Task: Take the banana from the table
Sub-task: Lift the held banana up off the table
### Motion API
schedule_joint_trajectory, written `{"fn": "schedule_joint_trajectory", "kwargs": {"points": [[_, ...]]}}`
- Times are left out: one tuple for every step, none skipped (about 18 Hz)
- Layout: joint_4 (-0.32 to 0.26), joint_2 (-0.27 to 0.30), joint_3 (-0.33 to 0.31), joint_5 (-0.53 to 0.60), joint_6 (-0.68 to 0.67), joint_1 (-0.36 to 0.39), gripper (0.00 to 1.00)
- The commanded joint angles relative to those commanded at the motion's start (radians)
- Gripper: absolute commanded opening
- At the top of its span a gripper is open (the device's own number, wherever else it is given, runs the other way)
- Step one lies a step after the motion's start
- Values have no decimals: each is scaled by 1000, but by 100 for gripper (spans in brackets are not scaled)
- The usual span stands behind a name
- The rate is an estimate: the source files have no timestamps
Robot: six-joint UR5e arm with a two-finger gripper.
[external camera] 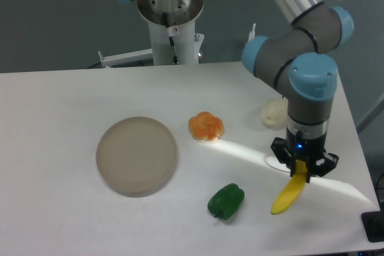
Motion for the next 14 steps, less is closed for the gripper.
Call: {"fn": "schedule_joint_trajectory", "kwargs": {"points": [[-6, 2, -2, 3, 2, 0, 29], [-9, 6, -3, 11, 2, 0, 29], [-11, 9, -2, 27, 5, 0, 29], [-11, 9, -3, 31, 9, 0, 29], [-11, 8, -2, 31, 11, 0, 29], [-12, 8, -2, 34, 11, 0, 29], [-11, 8, -2, 35, 11, 0, 29], [-11, 8, -3, 35, 11, 0, 29], [-9, 8, -3, 35, 11, 0, 29], [-5, 8, -9, 35, 11, 0, 29], [-2, 8, -14, 35, 9, 0, 29], [-6, 8, -11, 35, 11, 0, 29], [-5, 8, -11, 35, 11, 0, 29], [-5, 8, -11, 35, 11, 0, 29]]}}
